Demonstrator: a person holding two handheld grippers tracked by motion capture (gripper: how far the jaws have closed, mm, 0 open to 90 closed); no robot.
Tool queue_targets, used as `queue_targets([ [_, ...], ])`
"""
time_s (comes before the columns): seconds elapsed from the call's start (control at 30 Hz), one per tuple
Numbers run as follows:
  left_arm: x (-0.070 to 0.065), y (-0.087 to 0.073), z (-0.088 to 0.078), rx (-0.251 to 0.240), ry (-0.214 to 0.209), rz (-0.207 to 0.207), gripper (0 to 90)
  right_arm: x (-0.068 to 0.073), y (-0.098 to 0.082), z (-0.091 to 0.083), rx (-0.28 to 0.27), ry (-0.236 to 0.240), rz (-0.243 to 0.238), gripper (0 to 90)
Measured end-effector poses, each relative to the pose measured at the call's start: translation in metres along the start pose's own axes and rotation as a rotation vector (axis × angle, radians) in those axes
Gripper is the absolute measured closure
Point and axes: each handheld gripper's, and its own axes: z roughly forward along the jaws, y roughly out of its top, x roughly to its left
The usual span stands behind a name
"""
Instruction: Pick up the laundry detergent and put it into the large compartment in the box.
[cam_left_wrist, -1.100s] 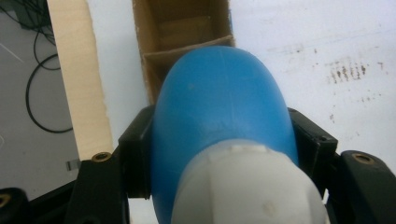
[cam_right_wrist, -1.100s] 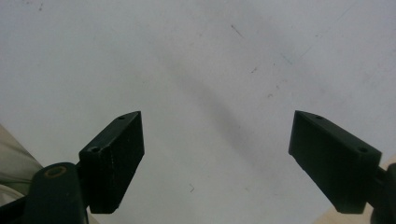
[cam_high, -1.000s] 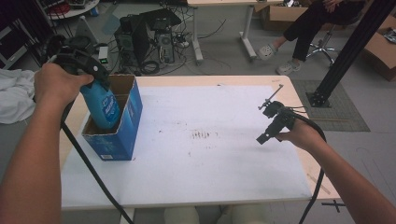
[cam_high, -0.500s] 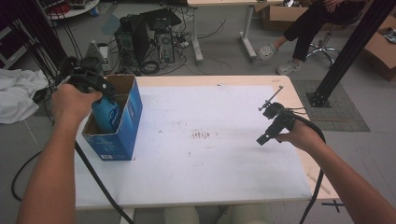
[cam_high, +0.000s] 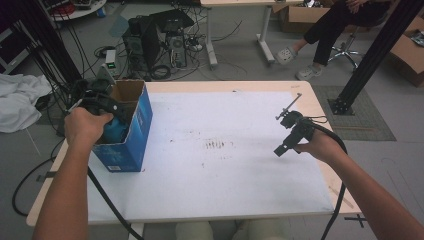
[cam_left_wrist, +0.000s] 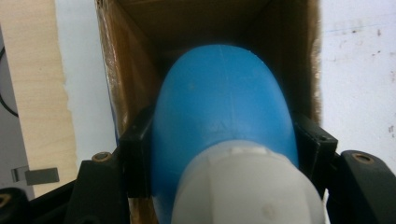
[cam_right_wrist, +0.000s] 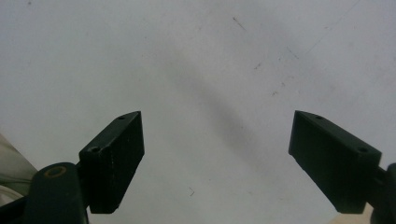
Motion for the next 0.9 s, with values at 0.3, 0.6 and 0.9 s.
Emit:
queue_targets([
  [0.3, 0.002, -0.004, 0.012, 0.002, 0.007, -0.004, 38.1, -0.001, 0.001, 0.001, 0.002, 0.000, 0.003, 18.1],
  [0.6, 0.000, -0.005, 0.021, 0.011, 0.014, 0.001, 38.1, 0.000, 0.002, 0.002, 0.000, 0.002, 0.000, 18.0],
  [0.9, 0.000, -0.005, 0.021, 0.011, 0.015, -0.004, 37.9, 0.001, 0.002, 0.003, 0.001, 0.005, 0.001, 18.1],
])
